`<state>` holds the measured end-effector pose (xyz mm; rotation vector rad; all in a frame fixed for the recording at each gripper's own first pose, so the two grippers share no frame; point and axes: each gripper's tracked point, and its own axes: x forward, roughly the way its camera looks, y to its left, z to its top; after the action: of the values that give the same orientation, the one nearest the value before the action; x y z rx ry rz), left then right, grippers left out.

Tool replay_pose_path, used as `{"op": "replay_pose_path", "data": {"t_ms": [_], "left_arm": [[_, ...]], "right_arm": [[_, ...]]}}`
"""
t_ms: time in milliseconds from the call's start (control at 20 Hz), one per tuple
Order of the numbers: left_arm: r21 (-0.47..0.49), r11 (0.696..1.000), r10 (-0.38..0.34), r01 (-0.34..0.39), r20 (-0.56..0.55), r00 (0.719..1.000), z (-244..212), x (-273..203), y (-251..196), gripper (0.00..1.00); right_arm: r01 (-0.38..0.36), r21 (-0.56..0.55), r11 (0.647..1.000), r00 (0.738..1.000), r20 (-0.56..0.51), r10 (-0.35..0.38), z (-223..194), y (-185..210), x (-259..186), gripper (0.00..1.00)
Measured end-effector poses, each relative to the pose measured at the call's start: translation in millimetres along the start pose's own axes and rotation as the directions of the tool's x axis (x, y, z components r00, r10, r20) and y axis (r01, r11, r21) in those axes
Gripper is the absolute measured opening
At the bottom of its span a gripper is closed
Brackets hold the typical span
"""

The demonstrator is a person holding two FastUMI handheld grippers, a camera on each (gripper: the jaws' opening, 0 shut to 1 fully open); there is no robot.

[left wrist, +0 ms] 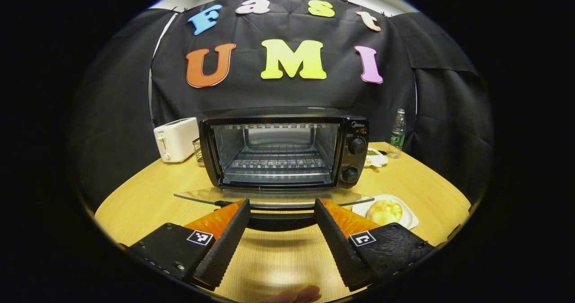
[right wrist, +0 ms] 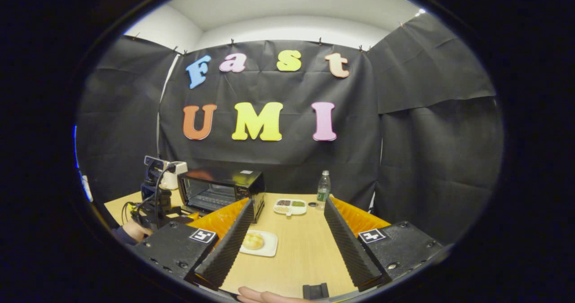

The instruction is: Open the electric oven with the left hand, put the food in, and close the electric oven.

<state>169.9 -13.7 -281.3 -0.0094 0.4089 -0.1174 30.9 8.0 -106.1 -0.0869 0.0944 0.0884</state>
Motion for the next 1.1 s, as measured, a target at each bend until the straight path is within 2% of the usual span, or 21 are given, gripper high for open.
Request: {"op": "replay_pose_path", "data": {"t_ms": [350,400,450,500,550,650,800,1100], "left_arm": [[-0.022,1.000,-0.011,0.010,-0.059,0.998,-39,-2,-2,0.96],[-0.024,1.000,-0.012,0.011,-0.070,0.997,-44,0,-2,0.84],[-0.035,0.999,-0.019,0.016,-0.108,0.994,-55,1,-5,0.83],[-0.042,0.999,-0.023,0.018,-0.133,0.991,-64,2,-5,0.94],[-0.035,0.999,-0.016,0.011,-0.139,0.990,-67,1,-3,0.95],[-0.022,1.000,-0.020,0.017,-0.125,0.992,-62,1,-3,0.94],[-0.062,0.997,-0.049,0.041,-0.131,0.990,-61,-9,-4,0.94],[-0.083,0.995,-0.055,0.056,0.012,0.998,2,-61,5,0.94]], "right_arm": [[-0.012,-0.023,1.000,0.999,-0.041,0.011,-17,14,12,1.00],[-0.011,-0.026,1.000,0.999,-0.043,0.010,-20,13,13,1.00],[-0.011,-0.029,1.000,0.999,-0.047,0.010,-21,15,13,1.00],[-0.015,-0.031,0.999,0.999,-0.053,0.013,-24,16,14,1.00],[-0.017,-0.029,0.999,0.998,-0.061,0.016,-26,19,16,1.00],[-0.029,-0.018,0.999,0.997,-0.071,0.028,-29,23,17,1.00],[-0.031,-0.016,0.999,0.996,-0.081,0.029,-34,25,22,1.00],[-0.030,-0.003,1.000,0.994,-0.105,0.030,-48,36,38,1.00]]}}
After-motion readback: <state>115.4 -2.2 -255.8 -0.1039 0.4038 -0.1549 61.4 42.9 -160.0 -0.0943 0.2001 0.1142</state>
